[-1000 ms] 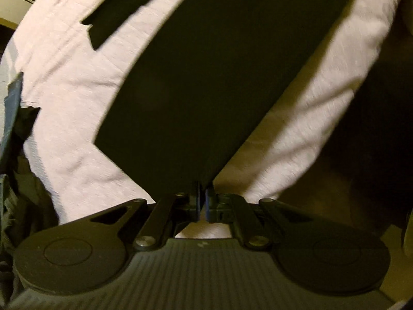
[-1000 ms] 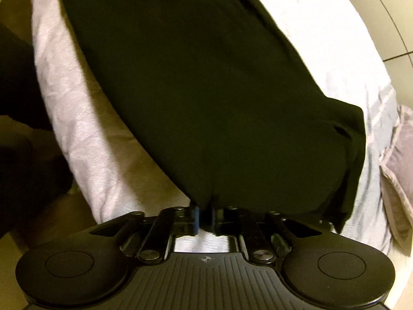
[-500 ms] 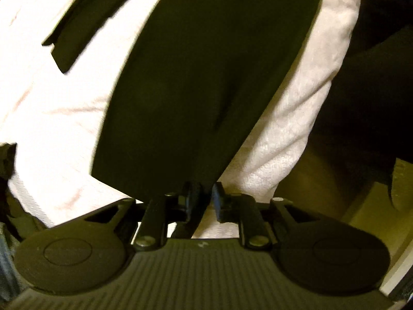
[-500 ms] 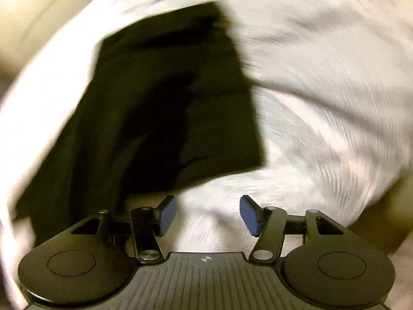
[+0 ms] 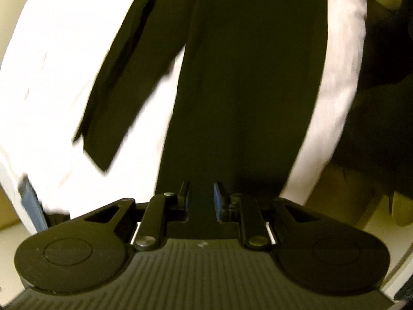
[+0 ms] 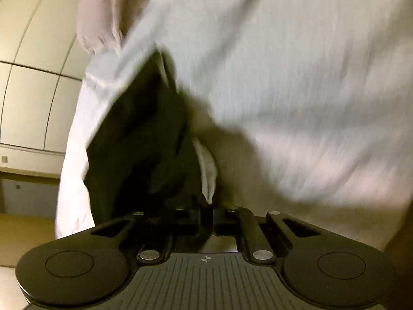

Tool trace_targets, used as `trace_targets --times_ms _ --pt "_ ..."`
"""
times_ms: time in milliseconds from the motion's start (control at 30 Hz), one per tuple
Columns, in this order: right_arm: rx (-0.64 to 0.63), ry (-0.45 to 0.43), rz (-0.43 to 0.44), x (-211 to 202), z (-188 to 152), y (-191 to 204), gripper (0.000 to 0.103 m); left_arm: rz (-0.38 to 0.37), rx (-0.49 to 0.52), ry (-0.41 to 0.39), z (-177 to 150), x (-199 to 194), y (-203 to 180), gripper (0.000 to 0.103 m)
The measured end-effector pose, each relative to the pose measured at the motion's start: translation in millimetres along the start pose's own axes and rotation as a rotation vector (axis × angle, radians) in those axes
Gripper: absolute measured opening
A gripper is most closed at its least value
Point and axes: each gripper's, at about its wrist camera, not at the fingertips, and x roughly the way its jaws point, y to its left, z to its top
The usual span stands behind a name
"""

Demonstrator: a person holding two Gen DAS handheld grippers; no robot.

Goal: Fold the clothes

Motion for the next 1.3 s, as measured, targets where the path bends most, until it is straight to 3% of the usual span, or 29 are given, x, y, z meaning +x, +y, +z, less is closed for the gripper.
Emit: trace_targets --times_ms 133,200,267,333,400,500,633,833,1033,1167,1267,1300 --pt "-0.257 -0.067 -0.173 -49 65 9 0.006 0.004 0.041 -0.056 42 0 -3 0.016" --pt "-0.337 -0.055 -0.261 -47 76 9 0.006 0.001 0.046 -0.072 54 1 -7 0.016" --pt "-0.401 -0.018 -0.327 -33 76 10 0.011 0.001 0.043 -0.077 59 2 -10 0.019" --pt "-0.483 -0.032 -0.415 -29 65 18 0.031 0.006 0.029 -0.079 58 2 -12 0.019" --pt "-0.526 -0.074 -0.506 -34 53 25 0.041 0.013 -0.006 -0.078 50 3 -10 0.02" --pt "-0.582 -0.164 -0.582 -40 41 43 0.041 0.035 -0.08 -0.071 31 8 -2 0.026" --pt "-0.689 -0.222 -0.536 -35 18 85 0.041 0.066 -0.192 -0.07 3 25 21 0.031" --pt "-0.89 -0.103 -0.364 4 -48 171 0.042 0.094 -0.347 -0.137 -36 69 90 0.04" --pt "-1.018 -0.001 -0.313 56 -128 246 0.046 0.067 -0.487 -0.247 -65 125 177 0.052" --pt "-1.098 0.075 -0.291 98 -186 285 0.05 0.178 -0.085 -0.274 -60 161 160 0.052" --pt "-1.137 0.128 -0.258 125 -223 307 0.051 0.234 0.127 -0.277 -58 190 144 0.047" --pt "-1.146 0.142 -0.255 133 -231 312 0.051 0.254 0.154 -0.275 -57 197 144 0.043"
